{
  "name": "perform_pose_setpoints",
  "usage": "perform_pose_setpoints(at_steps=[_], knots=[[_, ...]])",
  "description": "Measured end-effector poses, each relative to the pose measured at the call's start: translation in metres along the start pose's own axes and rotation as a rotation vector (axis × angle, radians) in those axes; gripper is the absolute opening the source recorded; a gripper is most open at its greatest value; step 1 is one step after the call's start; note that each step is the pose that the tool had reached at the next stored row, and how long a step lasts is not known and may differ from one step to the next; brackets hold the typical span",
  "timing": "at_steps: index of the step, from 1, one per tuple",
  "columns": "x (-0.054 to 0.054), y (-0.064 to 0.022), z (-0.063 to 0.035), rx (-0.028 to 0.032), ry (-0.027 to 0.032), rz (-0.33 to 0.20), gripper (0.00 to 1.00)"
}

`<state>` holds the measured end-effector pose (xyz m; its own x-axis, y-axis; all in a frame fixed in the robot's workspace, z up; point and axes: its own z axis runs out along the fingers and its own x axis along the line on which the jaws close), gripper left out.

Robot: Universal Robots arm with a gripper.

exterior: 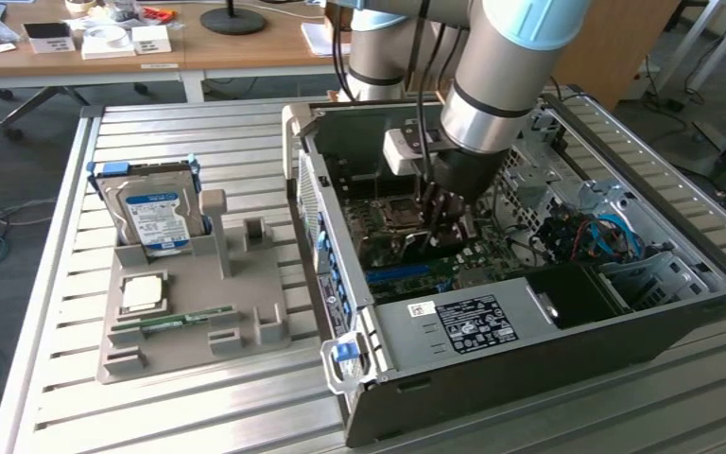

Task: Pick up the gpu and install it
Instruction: 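Insert the gpu into the slot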

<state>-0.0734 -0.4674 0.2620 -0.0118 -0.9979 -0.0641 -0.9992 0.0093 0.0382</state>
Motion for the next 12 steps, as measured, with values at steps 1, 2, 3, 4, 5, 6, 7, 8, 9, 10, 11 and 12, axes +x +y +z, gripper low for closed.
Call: perform_pose_setpoints(at_steps=[1, 2, 3, 4, 5, 6, 7, 8, 9, 10, 11, 12], knots=[[0.0000, 0.0004, 0.0004, 0.0000, 0.0000, 0.000, 0.27], [0.0000, 0.0010, 0.0009, 0.0001, 0.0001, 0.001, 0.27], [0.0001, 0.0019, 0.0016, 0.0001, 0.0002, 0.001, 0.27], [0.0002, 0.0027, 0.0023, 0.0001, 0.0007, 0.002, 0.27], [0.0002, 0.0032, 0.0030, 0.0002, 0.0010, 0.003, 0.27], [0.0002, 0.0035, 0.0035, 0.0003, 0.0013, 0.004, 0.27], [0.0003, 0.0036, 0.0040, 0.0003, 0.0014, 0.006, 0.27], [0.0003, 0.0036, 0.0044, 0.0005, 0.0014, 0.008, 0.27], [0.0004, 0.0036, 0.0046, 0.0006, 0.0014, 0.012, 0.27], [0.0004, 0.0037, 0.0047, 0.0009, 0.0014, 0.016, 0.27], [0.0003, 0.0038, 0.0049, 0.0010, 0.0012, 0.019, 0.27], [0.0002, 0.0041, 0.0051, 0.0013, 0.0009, 0.021, 0.27]])
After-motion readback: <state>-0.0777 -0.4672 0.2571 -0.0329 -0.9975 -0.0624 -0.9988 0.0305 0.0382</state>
